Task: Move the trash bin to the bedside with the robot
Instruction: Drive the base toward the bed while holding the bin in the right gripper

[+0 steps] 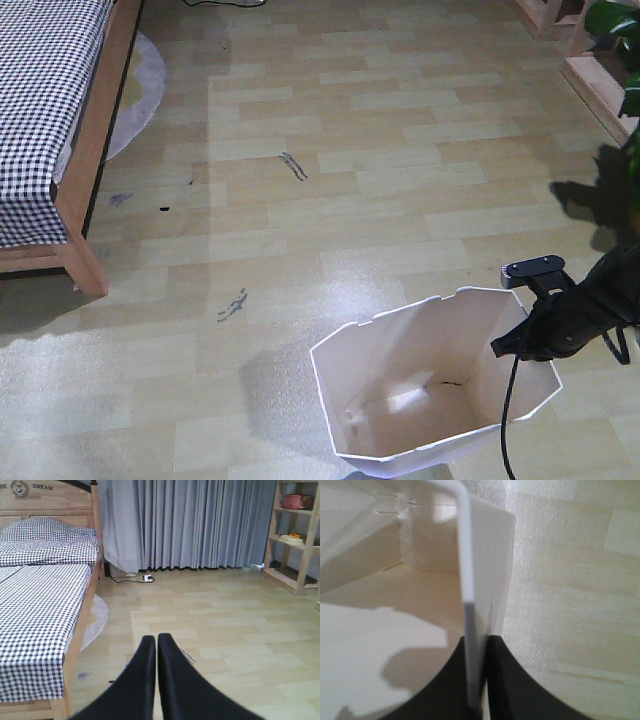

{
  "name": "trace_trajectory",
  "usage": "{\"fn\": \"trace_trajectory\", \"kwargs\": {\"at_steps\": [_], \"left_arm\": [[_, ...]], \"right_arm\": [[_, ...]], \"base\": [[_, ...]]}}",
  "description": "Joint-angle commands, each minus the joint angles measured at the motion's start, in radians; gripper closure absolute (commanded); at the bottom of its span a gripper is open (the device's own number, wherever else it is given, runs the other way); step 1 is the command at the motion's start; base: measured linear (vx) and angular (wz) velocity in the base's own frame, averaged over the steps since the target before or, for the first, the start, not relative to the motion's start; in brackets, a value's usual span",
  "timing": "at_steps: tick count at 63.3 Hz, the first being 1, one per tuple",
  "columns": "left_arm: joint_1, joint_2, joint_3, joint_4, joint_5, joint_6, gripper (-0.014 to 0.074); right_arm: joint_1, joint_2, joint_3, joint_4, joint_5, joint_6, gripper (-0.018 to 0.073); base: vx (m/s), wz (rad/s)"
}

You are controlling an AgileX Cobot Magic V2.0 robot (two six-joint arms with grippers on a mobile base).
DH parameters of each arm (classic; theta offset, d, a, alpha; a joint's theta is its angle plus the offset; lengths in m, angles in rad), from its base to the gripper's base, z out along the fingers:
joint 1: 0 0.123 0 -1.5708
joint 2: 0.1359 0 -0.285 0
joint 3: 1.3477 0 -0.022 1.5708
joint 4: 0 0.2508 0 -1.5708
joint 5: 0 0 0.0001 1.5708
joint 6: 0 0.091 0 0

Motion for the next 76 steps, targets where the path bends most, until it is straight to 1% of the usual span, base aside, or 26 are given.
{"fn": "trace_trajectory", "kwargs": {"at_steps": [1, 49, 76], "left_arm": [[-0.003, -0.010, 0.028, -0.009, -0.071, -0.009, 0.0602], [-0.003, -0.010, 0.028, -0.009, -0.071, -0.009, 0.0602], [-0.003, -0.010, 0.028, -0.009, -0.071, -0.009, 0.0602]], "right_arm": [[-0.003, -0.070, -0.016, 0.023, 0.023, 0.005, 0.0562], [-0.003, -0.070, -0.016, 0.023, 0.024, 0.005, 0.0562], [-0.003, -0.070, -0.016, 0.023, 0.023, 0.005, 0.0562]], "base": [[0.36, 0.06], [0.38, 0.10], [0.40, 0.03]]}}
